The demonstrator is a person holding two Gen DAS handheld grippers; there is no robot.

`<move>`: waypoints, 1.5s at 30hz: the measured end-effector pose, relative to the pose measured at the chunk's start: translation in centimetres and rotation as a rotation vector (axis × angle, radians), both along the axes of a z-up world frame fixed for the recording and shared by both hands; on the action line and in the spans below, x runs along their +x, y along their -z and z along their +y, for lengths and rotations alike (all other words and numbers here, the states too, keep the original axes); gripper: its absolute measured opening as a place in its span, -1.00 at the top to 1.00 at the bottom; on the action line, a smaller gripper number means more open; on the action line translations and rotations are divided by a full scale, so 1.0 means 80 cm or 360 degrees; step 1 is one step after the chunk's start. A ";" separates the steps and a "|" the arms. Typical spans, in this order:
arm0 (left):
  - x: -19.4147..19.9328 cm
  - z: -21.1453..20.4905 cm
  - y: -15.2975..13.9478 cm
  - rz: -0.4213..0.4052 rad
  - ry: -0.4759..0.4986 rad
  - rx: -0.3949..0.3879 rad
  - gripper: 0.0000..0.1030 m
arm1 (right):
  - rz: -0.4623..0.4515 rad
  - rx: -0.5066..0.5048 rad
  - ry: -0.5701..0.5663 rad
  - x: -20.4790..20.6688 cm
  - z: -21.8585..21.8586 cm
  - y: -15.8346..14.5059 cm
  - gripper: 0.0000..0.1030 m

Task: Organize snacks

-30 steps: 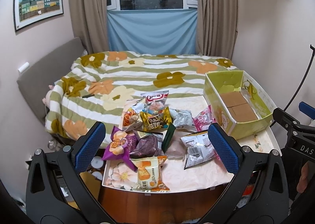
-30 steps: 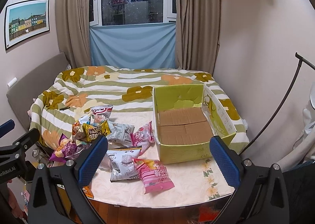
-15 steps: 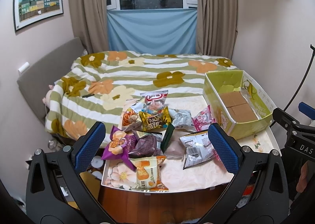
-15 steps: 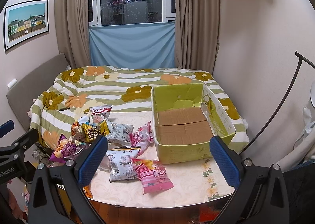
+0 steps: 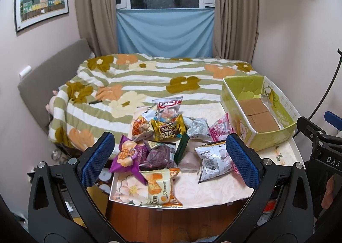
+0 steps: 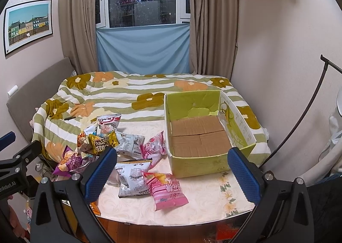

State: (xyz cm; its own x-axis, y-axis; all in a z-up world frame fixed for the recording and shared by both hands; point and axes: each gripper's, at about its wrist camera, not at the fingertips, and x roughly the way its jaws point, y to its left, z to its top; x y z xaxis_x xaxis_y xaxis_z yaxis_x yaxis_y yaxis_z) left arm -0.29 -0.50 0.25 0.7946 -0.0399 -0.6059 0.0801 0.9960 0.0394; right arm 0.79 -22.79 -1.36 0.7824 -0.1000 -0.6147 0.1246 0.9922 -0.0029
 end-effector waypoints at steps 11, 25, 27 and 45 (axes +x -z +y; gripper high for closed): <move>0.003 -0.005 0.008 0.0013 0.0007 -0.0012 -0.99 | 0.0005 0.0002 0.0001 0.001 -0.002 0.000 -0.99; 0.020 0.019 0.032 0.0176 0.0015 -0.0053 -0.99 | 0.0050 0.0057 -0.0010 0.010 -0.002 0.012 -0.99; 0.023 0.025 0.049 0.0247 0.0026 -0.0060 -0.99 | 0.0080 0.0066 -0.0017 0.012 0.000 0.021 -0.99; 0.062 0.067 0.247 0.0758 0.0047 -0.0157 -0.99 | 0.0396 0.0093 -0.0035 0.032 -0.001 0.162 -0.99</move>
State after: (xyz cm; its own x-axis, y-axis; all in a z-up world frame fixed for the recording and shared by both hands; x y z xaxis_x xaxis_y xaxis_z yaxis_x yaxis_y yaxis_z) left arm 4.66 4.83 -19.51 0.4275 -0.1337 -0.8941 0.0945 0.9902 -0.1029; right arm 3.36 -22.91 -14.34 0.6079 -0.0432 -0.7929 0.1056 0.9941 0.0268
